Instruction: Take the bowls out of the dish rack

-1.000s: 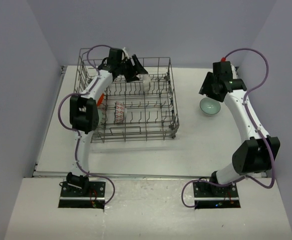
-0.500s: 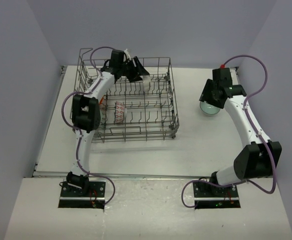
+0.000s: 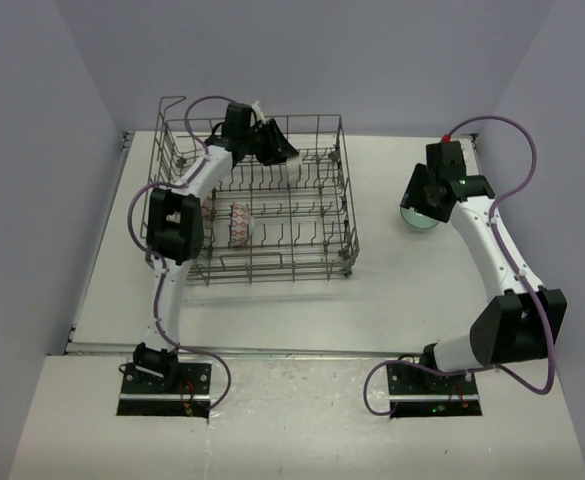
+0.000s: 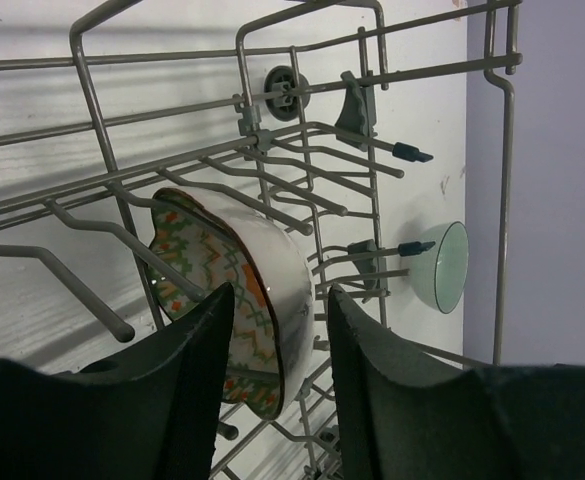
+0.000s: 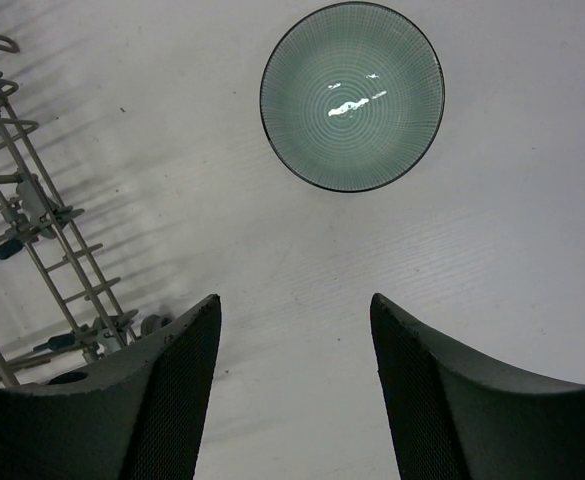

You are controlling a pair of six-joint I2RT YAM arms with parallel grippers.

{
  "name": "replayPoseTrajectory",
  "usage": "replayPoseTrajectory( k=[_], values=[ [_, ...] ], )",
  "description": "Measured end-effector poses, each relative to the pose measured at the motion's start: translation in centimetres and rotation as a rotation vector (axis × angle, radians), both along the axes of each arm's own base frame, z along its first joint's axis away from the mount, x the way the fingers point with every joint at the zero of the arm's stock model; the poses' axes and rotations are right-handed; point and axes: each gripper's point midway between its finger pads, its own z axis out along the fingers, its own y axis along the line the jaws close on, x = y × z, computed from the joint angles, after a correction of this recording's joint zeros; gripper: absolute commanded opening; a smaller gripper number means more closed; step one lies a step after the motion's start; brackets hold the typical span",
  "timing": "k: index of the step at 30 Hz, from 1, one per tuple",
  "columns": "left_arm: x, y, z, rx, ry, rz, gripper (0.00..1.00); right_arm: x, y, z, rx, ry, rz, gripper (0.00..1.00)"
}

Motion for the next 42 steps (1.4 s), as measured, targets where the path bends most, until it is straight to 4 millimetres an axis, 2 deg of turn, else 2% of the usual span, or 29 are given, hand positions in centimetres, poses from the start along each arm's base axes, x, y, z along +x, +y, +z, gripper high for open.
replayPoseTrajectory(
  k=[5, 6, 10, 11, 13, 22, 42],
  values=[
    [0.2, -0.2, -0.7, -0.008, 0.000, -0.009, 0.36, -0.1, 0.0, 0.3, 0.000, -0.008, 0.000, 0.62],
    [0.2, -0.2, -0.7, -0.012, -0.003, -0.013, 0.29, -0.1, 0.0, 0.4, 0.000, -0.011, -0.001, 0.62],
    [0.2, -0.6, -0.3, -0.030, -0.018, -0.032, 0.15, -0.2, 0.0, 0.6, 0.001, -0.018, -0.001, 0.61],
    [0.0, -0.7, -0.2, -0.038, -0.011, -0.040, 0.07, -0.2, 0.0, 0.6, 0.002, -0.018, -0.001, 0.61],
    [-0.3, -1.1, 0.0, -0.056, 0.005, -0.053, 0.00, -0.2, 0.0, 0.6, 0.002, -0.018, -0.001, 0.61],
    [-0.7, -1.6, 0.2, -0.106, -0.004, -0.065, 0.00, -0.6, 0.2, 0.1, 0.003, -0.004, 0.005, 0.60],
    [-1.1, -0.5, 1.5, -0.253, -0.030, -0.034, 0.00, -0.7, 0.7, 0.1, -0.001, -0.002, 0.026, 0.59]
  ],
)
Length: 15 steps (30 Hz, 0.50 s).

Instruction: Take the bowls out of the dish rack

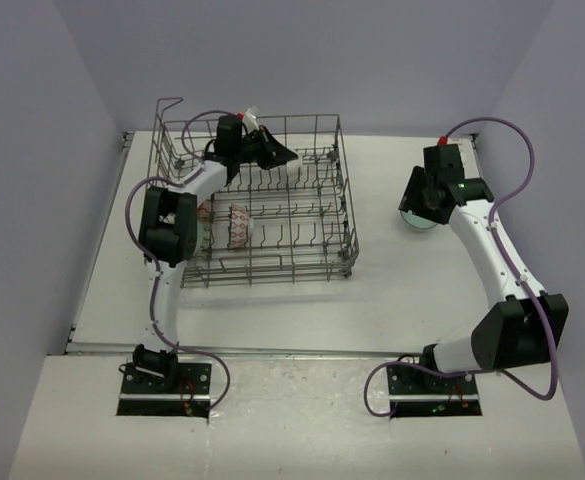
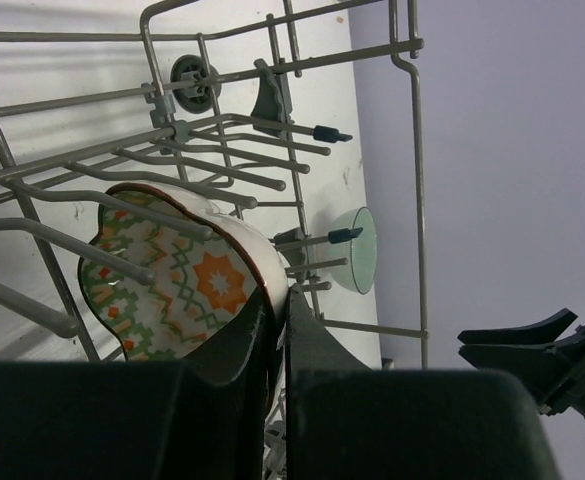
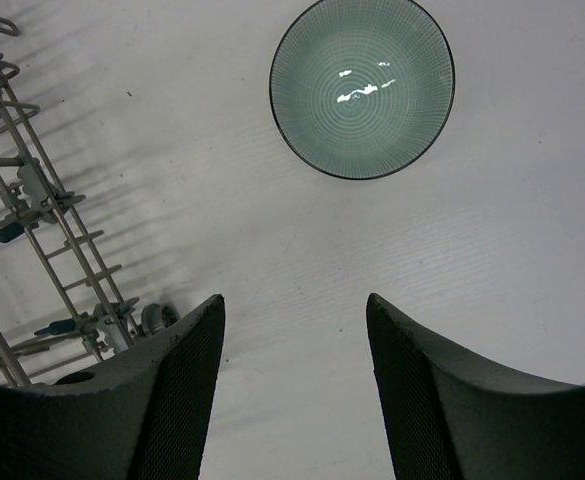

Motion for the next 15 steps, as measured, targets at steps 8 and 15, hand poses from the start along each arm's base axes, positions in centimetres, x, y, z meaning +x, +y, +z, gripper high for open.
replayPoseTrajectory(
  k=[8, 15],
  values=[
    [0.1, 0.3, 0.7, -0.127, 0.019, 0.013, 0.00, 0.0, 0.0, 0.0, -0.006, 0.002, 0.006, 0.59],
    [0.4, 0.7, 1.9, -0.310, 0.023, 0.012, 0.00, 0.0, -0.1, 0.0, -0.012, 0.002, 0.013, 0.59]
  ],
)
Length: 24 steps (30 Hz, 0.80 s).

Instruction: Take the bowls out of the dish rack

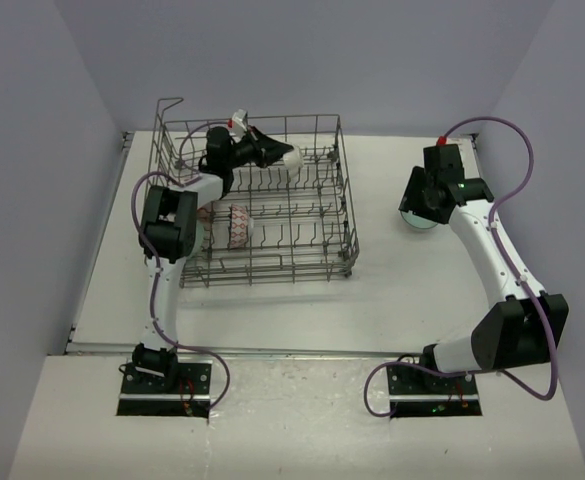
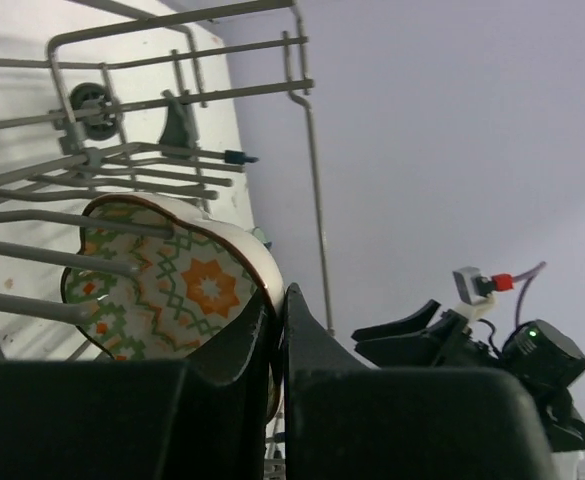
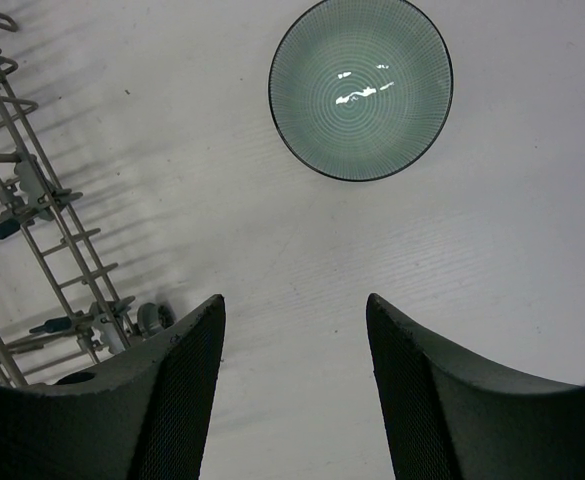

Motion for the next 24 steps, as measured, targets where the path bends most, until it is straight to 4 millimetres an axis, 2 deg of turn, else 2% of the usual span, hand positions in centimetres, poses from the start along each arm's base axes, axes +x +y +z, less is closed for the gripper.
replayPoseTrajectory(
  k=[4, 8, 11, 18, 22, 24],
  values=[
    [0.0, 0.6, 2.0, -0.087, -0.037, -0.017, 0.00, 0.0, 0.0, 0.0, 0.000, 0.001, 0.001, 0.59],
    [-0.2, 1.1, 6.2, -0.169, -0.155, -0.028, 0.00, 0.0, 0.0, 0.0, 0.000, 0.001, 0.001, 0.59],
    [-0.8, 1.0, 8.1, -0.199, -0.215, -0.049, 0.00, 0.0, 0.2, 0.0, 0.005, 0.002, 0.006, 0.59],
    [-1.7, 0.1, 8.3, -0.184, -0.218, -0.104, 0.00, 0.8, 0.8, 1.6, 0.016, -0.023, 0.021, 0.60],
    [-1.3, -1.5, 8.4, -0.069, -0.224, -0.131, 0.00, 1.4, 0.9, 2.8, 0.018, -0.041, 0.013, 0.60],
    [-1.7, -2.7, 9.2, -0.007, -0.235, -0.145, 0.00, 1.4, 1.0, 3.1, 0.024, -0.043, 0.011, 0.60]
  ],
)
